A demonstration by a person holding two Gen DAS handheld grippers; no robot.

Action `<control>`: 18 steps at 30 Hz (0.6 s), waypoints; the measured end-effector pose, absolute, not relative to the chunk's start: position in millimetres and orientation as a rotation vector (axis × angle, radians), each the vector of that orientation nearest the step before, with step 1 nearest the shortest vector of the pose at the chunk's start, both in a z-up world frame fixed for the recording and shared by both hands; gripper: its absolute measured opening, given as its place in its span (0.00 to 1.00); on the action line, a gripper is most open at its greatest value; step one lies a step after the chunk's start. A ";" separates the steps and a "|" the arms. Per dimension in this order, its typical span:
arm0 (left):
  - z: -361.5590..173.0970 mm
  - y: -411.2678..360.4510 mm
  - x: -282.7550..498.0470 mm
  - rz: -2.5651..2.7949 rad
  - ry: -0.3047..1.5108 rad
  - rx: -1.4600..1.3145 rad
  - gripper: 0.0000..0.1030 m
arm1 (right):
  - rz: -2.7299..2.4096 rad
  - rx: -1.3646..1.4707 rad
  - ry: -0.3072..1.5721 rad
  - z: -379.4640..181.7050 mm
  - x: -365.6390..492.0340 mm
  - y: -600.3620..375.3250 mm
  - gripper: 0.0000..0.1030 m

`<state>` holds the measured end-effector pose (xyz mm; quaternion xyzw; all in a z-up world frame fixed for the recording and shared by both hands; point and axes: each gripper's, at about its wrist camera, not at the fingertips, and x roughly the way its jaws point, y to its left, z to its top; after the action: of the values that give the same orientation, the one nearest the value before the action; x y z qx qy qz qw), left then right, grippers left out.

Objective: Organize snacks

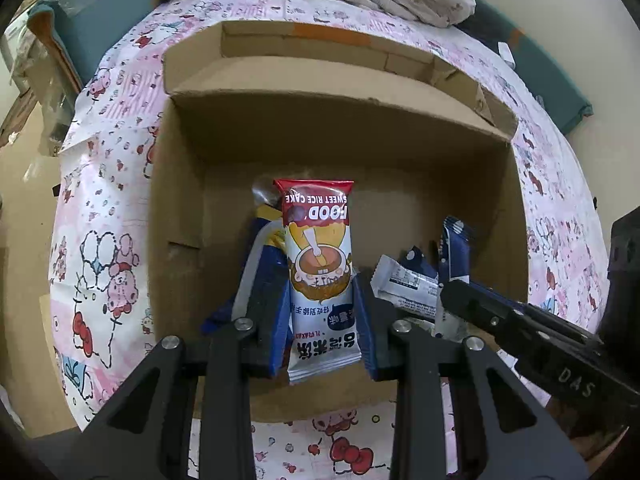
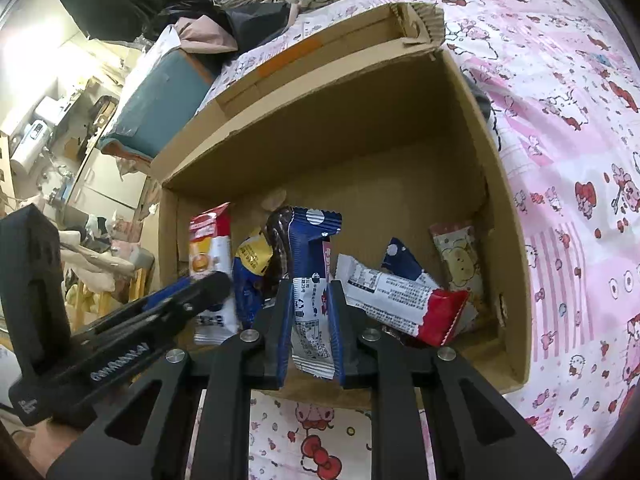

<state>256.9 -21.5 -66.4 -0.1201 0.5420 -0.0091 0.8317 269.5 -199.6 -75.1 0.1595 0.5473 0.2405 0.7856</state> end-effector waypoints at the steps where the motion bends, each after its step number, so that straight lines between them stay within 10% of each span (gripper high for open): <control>1: -67.8 -22.9 257.3 -0.023 1.155 -0.254 0.26 | 0.518 0.346 1.185 -76.2 270.1 -199.6 0.21; 4: -70.2 -23.6 257.7 -0.030 1.173 -0.272 0.29 | 0.494 0.347 1.205 -79.9 272.4 -200.8 0.21; 8: -70.8 -18.6 254.0 -0.003 1.197 -0.311 0.67 | 0.473 0.361 1.204 -76.0 277.6 -201.5 0.28; 10: -64.9 -16.5 248.8 0.023 1.191 -0.298 0.68 | 0.459 0.379 1.184 -72.7 276.7 -206.0 0.63; 18: -23.0 -3.7 207.4 0.088 1.061 -0.158 0.68 | 0.438 0.297 1.023 -29.7 249.8 -217.6 0.85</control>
<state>207.4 -3.7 -23.0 -0.0754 0.5051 0.0421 0.8588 249.8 -217.6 -29.7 0.1406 0.4837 0.2071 0.8387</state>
